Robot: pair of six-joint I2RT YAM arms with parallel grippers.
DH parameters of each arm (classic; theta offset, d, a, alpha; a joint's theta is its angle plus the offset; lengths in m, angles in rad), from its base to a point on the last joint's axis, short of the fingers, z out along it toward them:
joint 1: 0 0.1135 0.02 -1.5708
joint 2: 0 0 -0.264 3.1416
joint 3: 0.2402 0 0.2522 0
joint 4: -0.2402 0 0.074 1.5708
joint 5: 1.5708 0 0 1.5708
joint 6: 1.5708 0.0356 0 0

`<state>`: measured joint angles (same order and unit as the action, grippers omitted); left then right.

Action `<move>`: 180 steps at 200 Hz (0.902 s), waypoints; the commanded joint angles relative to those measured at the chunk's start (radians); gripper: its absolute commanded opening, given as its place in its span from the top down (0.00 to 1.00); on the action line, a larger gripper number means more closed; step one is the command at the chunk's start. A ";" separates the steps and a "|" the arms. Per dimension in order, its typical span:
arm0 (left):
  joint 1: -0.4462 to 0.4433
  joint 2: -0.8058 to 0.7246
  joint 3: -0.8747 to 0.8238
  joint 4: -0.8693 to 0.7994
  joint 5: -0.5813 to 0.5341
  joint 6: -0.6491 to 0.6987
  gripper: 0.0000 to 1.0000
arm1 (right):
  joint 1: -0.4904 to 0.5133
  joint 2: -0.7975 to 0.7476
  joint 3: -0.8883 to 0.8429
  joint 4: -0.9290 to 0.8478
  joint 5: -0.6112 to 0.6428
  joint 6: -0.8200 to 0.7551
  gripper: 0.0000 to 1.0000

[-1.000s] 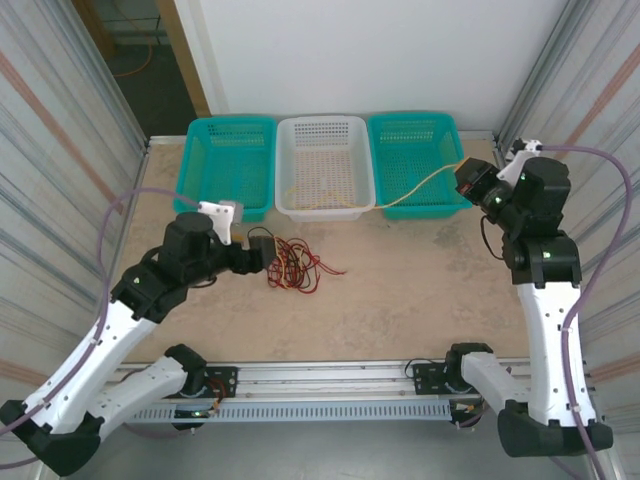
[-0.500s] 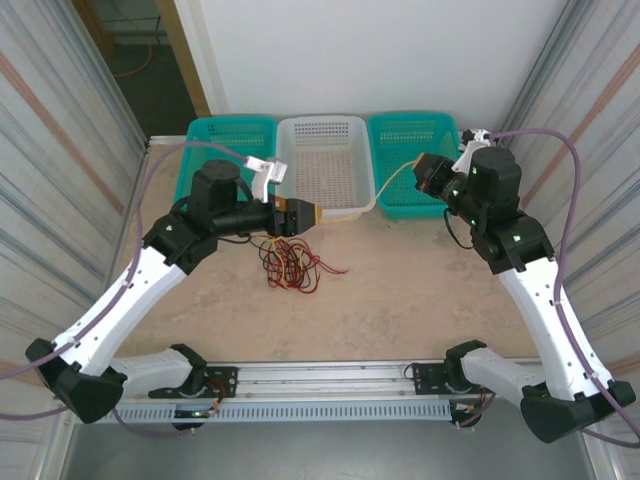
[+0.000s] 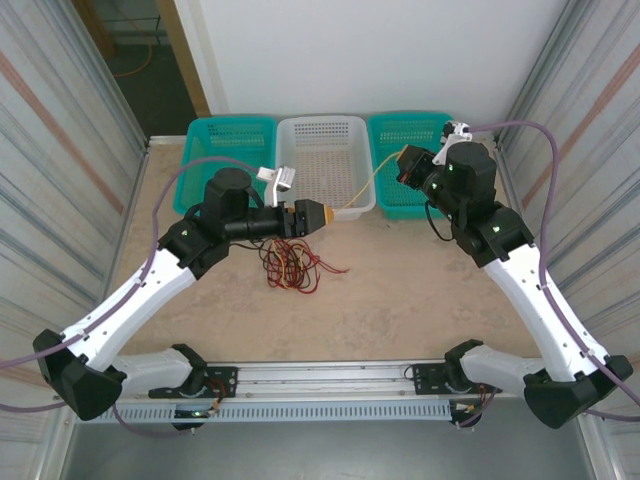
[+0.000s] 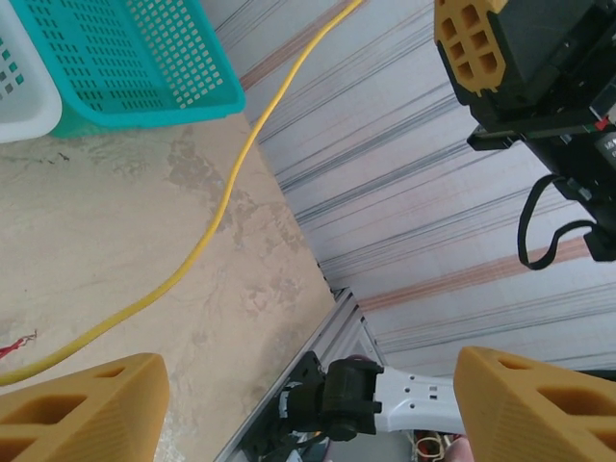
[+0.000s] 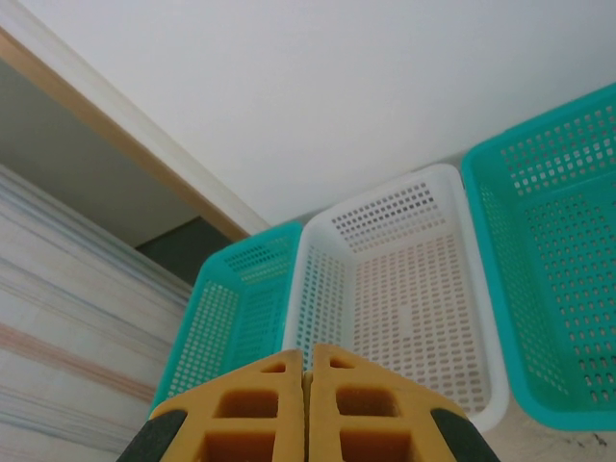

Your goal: Untangle the cables

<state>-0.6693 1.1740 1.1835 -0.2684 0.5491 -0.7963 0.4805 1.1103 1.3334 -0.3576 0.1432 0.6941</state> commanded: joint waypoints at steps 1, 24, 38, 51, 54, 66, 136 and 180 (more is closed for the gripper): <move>-0.009 0.028 -0.025 0.061 -0.008 -0.074 0.23 | 0.035 -0.021 -0.012 0.091 0.113 -0.016 1.00; -0.005 0.056 -0.053 0.102 -0.058 -0.117 0.23 | 0.055 -0.018 -0.032 0.123 0.123 -0.002 1.00; 0.009 0.082 -0.054 0.137 -0.065 -0.138 0.24 | 0.063 -0.016 -0.040 0.129 0.121 0.004 1.00; 0.020 0.112 -0.049 0.174 -0.052 -0.161 0.26 | 0.074 -0.020 -0.053 0.140 0.124 0.011 1.00; 0.024 0.118 -0.046 0.181 -0.051 -0.164 0.26 | 0.076 -0.022 -0.056 0.144 0.124 0.012 1.00; 0.037 0.135 -0.044 0.197 -0.056 -0.181 0.28 | 0.085 -0.027 -0.065 0.147 0.124 0.017 1.00; 0.076 0.188 0.022 0.243 -0.064 -0.210 0.55 | 0.147 -0.084 -0.180 0.184 0.151 0.043 1.00; 0.147 0.232 0.067 0.198 -0.053 -0.225 0.87 | 0.176 -0.090 -0.198 0.170 0.163 0.053 1.00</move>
<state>-0.5606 1.3769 1.1843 -0.0502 0.4950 -1.0225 0.6334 1.0443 1.1534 -0.2085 0.2935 0.7254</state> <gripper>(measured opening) 0.179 0.072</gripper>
